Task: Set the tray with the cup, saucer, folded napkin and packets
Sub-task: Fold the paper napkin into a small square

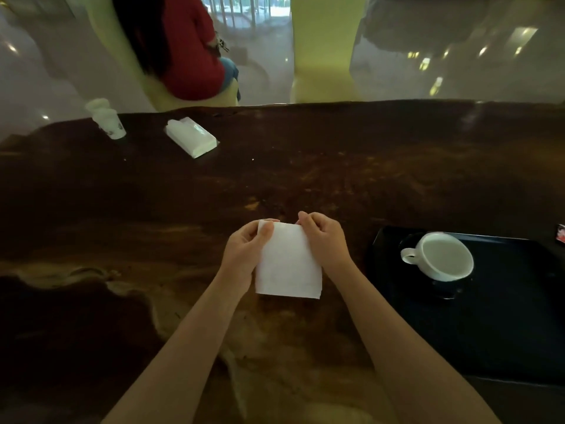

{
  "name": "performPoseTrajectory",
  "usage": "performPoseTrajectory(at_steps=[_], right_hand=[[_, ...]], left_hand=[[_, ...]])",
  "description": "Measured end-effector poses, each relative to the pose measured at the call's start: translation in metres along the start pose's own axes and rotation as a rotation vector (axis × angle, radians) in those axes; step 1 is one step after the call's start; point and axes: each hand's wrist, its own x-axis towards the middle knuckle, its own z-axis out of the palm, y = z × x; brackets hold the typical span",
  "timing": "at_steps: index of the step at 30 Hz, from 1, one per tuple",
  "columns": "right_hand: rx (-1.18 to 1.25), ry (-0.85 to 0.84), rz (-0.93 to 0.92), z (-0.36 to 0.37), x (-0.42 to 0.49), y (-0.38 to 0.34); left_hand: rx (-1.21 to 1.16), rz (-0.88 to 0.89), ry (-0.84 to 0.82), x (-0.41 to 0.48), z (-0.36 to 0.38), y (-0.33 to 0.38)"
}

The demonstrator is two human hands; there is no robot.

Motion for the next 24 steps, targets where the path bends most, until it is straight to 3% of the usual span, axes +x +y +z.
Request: performPoseTrajectory(at_steps=[3, 5, 8, 12, 16, 19, 21, 24], right_hand=[[0.036, 0.022, 0.026, 0.003, -0.009, 0.000], [0.068, 0.041, 0.070, 0.006, -0.013, -0.001], [0.151, 0.142, 0.209, 0.009, -0.021, -0.001], [0.228, 0.228, 0.328, 0.003, -0.034, -0.004], [0.404, 0.111, 0.535, -0.020, -0.054, -0.012], [0.378, -0.094, 0.472, -0.040, -0.088, -0.004], [0.346, -0.072, 0.404, -0.050, -0.107, 0.001], [0.292, 0.090, 0.339, -0.068, -0.123, 0.006]], left_hand=[[-0.022, -0.028, 0.000, -0.002, -0.005, -0.003], [-0.062, -0.142, -0.061, -0.001, -0.009, -0.003], [-0.281, -0.367, -0.337, 0.000, -0.020, -0.009], [-0.423, -0.355, -0.595, -0.012, -0.026, -0.028], [-0.383, -0.275, -0.517, -0.015, -0.020, -0.027], [-0.360, -0.193, -0.483, -0.018, -0.004, -0.023], [-0.328, -0.179, -0.500, -0.024, 0.011, -0.022], [-0.329, -0.234, -0.542, -0.035, 0.034, -0.023]])
